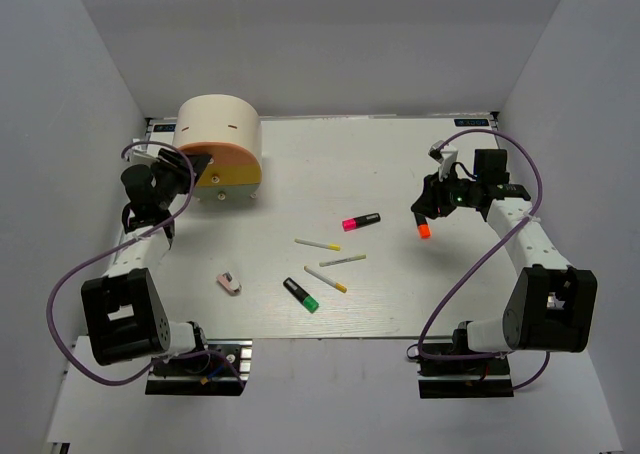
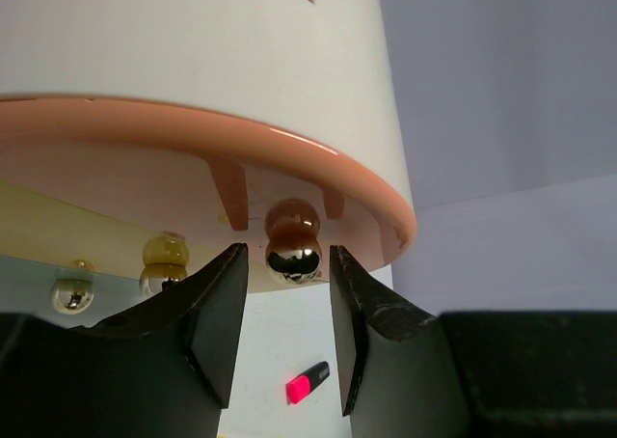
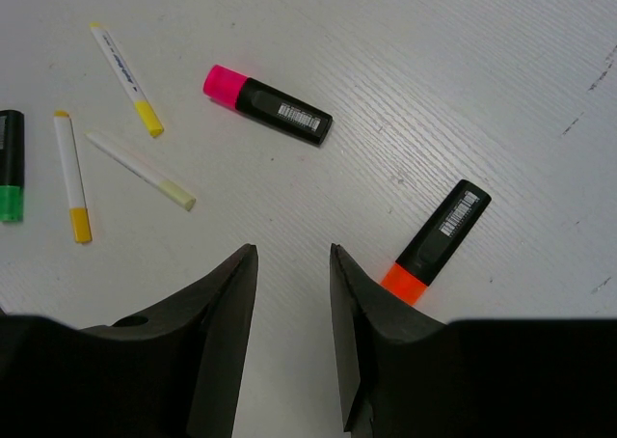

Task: Sort the stationery into containers
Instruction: Open the drawer in the storage box.

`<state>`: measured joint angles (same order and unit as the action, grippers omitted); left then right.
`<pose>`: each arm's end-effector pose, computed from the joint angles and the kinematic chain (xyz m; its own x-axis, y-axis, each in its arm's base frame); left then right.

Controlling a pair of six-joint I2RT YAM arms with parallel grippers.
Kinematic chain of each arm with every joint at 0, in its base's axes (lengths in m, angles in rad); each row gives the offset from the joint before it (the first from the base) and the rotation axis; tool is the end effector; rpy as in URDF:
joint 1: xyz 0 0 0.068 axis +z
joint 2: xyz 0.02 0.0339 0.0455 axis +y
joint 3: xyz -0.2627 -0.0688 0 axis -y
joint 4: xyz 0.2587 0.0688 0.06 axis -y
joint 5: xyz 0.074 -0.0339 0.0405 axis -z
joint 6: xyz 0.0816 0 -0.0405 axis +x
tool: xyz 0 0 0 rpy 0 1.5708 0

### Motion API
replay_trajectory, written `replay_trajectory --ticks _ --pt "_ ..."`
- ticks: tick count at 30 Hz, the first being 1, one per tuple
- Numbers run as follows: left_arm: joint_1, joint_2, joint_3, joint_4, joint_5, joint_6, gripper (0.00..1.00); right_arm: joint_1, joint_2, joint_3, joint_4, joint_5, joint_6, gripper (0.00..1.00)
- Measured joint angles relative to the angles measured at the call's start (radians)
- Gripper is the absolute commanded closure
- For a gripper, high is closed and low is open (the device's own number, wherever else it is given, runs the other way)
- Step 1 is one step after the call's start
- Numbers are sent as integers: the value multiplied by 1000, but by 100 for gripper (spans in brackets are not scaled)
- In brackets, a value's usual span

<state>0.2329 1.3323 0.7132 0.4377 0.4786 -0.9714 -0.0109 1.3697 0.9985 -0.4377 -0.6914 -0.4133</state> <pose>0.3468 0.0436 0.2411 -0.2938 -0.8229 -0.4863 -0.0119 0.5118 -0.8590 0.3254 0.0485 0.2340 -0.4892 -0.3041 -0.8175 -0.6859 0.7130 0.1452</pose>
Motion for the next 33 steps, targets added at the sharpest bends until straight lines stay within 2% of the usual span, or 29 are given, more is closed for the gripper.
replay_trajectory --ticks 12,13,18,23,26,33 --pt "-8 35 -8 61 8 -36 53 0 0 0 0 0 0 58" --pt "-8 36 -11 66 8 -40 56 0 0 0 0 0 0 58" --pt "-8 40 -13 85 15 -51 60 0 0 0 0 0 0 58" --pt "-8 46 -19 103 24 -60 75 0 0 0 0 0 0 58" --pt "-8 46 -24 113 27 -61 79 0 0 0 0 0 0 58" --pt "-8 5 -84 154 26 -66 80 0 0 0 0 0 0 58"
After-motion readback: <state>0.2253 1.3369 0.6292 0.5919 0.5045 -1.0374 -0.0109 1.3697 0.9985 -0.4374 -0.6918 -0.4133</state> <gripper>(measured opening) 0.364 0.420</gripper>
